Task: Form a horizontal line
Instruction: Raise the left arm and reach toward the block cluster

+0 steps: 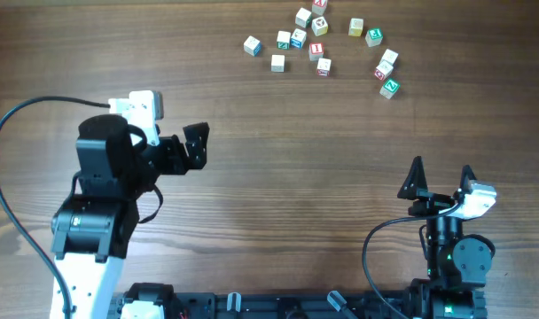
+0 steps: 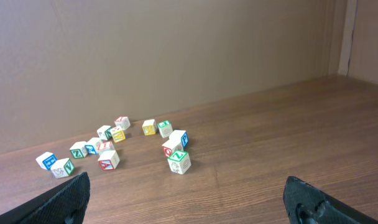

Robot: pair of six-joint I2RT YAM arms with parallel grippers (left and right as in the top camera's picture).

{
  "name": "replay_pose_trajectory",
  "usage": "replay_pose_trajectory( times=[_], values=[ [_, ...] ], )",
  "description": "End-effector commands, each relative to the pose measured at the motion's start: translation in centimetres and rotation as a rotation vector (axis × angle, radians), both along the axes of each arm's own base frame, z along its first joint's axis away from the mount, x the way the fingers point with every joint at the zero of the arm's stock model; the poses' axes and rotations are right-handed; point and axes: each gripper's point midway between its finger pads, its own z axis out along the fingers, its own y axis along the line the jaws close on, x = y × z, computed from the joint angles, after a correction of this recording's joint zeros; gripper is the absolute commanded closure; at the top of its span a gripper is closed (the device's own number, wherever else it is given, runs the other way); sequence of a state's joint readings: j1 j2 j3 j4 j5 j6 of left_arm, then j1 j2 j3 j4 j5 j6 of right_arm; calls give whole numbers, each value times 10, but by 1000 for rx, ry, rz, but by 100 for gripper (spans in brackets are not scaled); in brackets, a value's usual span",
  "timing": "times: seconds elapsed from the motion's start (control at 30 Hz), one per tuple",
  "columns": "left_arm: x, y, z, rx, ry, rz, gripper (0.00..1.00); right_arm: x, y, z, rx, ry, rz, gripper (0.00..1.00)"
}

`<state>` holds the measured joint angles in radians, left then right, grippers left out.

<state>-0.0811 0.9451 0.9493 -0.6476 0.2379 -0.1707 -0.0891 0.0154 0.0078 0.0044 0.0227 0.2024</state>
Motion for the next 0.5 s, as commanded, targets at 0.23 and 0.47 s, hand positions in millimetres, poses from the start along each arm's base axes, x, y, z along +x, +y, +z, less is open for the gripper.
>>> replay_pose_trajectory(
  times=[0.23,0.47],
  values=[
    [14,-3,21,-35,-54,1,0,0,3,0,-17,-2,18,0],
    [67,-14,57,-33,0,-16,0,0,3,0,-17,-1,18,0]
  ],
)
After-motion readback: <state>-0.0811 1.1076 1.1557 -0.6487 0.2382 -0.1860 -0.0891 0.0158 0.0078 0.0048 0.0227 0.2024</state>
